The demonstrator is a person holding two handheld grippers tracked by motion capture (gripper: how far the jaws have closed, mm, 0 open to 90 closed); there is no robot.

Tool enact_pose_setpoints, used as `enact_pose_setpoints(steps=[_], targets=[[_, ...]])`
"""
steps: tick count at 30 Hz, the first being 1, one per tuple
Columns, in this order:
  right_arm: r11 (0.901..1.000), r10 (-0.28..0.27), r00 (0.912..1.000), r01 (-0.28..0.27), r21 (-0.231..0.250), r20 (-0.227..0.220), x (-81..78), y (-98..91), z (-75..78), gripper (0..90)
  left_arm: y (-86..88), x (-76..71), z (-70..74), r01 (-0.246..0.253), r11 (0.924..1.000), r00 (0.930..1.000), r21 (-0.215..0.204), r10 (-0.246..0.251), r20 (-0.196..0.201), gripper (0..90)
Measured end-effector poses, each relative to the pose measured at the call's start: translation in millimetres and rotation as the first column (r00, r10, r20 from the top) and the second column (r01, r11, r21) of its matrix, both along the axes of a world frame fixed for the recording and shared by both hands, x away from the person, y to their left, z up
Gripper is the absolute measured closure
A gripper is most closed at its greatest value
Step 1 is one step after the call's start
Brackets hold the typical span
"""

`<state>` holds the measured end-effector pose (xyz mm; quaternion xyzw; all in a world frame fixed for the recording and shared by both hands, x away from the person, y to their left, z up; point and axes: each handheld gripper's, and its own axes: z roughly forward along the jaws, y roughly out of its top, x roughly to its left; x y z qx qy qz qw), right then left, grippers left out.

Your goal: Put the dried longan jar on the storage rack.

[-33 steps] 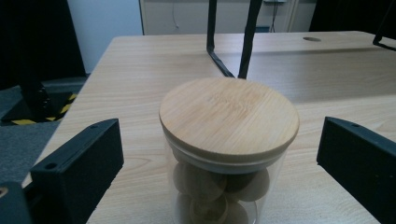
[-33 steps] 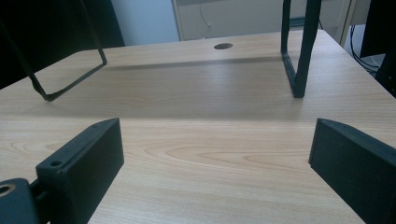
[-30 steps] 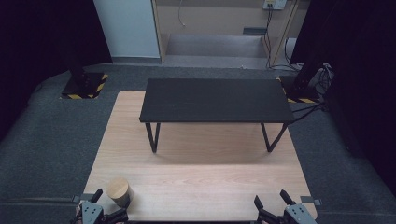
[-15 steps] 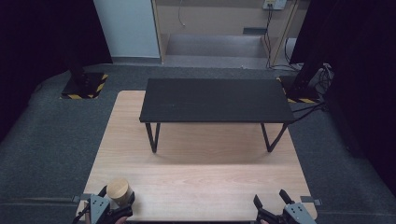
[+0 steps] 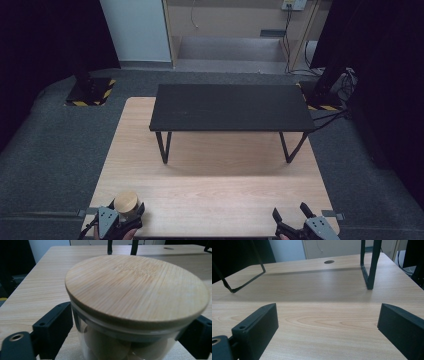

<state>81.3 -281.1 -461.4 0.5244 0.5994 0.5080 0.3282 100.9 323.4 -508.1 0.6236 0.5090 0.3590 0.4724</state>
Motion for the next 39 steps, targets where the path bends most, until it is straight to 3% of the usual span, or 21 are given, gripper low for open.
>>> enact_pose_setpoints(steps=[8,22,27,34,39], targets=[[1.0000,-0.004,1.0000,0.004,0.001,-0.003,0.1,-0.7,-0.3,3.7,0.2,-2.2,-1.2,0.003,1.0000,0.9998,-0.006,-0.003,0.021,23.9],[1.0000,-0.009,0.9999,0.009,0.005,0.005,-2.1,-3.5,1.2,3.9,-5.1,-5.9,5.0,-0.009,0.9999,0.9998,0.008,0.009,0.017,24.7],[0.9999,-0.008,0.9999,0.007,0.007,0.008,-2.2,-3.6,2.5,3.9,-7.0,-9.8,15.8,-0.006,1.0000,0.9993,0.005,0.006,0.036,24.7],[1.0000,0.003,0.9999,-0.003,0.005,0.010,-0.8,-3.3,4.0,4.1,-8.3,-14.5,48.4,0.021,0.9997,0.9991,-0.013,-0.020,0.036,24.8],[1.0000,0.008,0.9999,-0.008,0.006,0.012,-0.3,-3.0,4.4,4.1,-11.9,-16.0,63.9,0.019,0.9995,0.9984,-0.024,-0.018,0.054,24.8]])
